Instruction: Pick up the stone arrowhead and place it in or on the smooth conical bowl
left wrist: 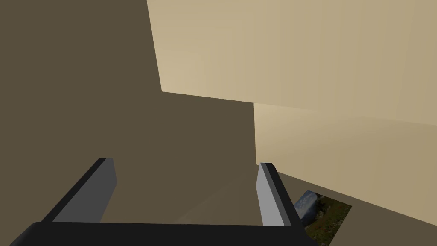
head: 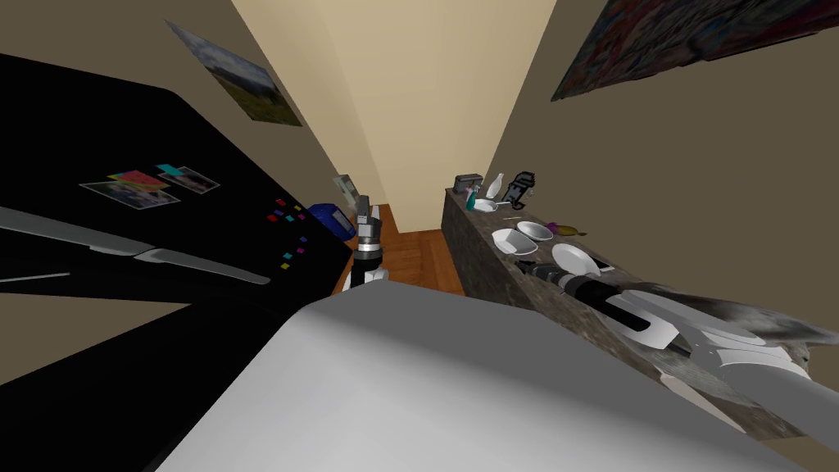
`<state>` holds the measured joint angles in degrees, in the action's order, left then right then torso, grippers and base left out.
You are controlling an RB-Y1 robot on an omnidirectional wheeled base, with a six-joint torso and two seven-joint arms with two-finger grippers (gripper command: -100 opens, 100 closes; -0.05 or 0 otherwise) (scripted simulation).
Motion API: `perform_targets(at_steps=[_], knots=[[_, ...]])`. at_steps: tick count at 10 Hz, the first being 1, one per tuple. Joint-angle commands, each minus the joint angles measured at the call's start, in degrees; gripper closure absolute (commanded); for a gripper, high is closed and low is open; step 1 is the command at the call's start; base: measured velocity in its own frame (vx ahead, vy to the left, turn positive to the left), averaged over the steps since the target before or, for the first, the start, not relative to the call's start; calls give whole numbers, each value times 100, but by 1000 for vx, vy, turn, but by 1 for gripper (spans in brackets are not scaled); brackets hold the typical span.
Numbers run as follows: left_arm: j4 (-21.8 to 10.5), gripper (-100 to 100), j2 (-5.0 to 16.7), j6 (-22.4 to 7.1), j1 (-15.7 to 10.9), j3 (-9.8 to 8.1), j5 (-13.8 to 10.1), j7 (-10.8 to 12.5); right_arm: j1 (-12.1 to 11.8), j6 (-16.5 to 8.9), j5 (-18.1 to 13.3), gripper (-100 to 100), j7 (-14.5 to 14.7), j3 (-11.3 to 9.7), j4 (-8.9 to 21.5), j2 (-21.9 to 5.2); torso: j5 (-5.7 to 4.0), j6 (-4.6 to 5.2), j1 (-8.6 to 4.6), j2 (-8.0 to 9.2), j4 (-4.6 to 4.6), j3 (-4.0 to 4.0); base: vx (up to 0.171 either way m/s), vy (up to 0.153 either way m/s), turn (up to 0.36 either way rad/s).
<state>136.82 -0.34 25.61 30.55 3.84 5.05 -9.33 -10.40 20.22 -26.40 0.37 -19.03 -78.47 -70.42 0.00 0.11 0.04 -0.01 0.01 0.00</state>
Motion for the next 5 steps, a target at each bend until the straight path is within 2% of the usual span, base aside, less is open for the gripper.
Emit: perform_targets(at_steps=[1, 5], knots=[[0, 0, 0, 0, 0, 0, 0, 0, 0, 0, 0, 100, 0, 0, 0, 0, 0, 0, 0, 0, 0, 0, 0, 0, 0], [0, 0, 0, 0, 0, 0, 0, 0, 1, -1, -1, 100, 1, 2, -1, -3, -2, -1, 2, 1, -1, 0, 0, 0, 0]])
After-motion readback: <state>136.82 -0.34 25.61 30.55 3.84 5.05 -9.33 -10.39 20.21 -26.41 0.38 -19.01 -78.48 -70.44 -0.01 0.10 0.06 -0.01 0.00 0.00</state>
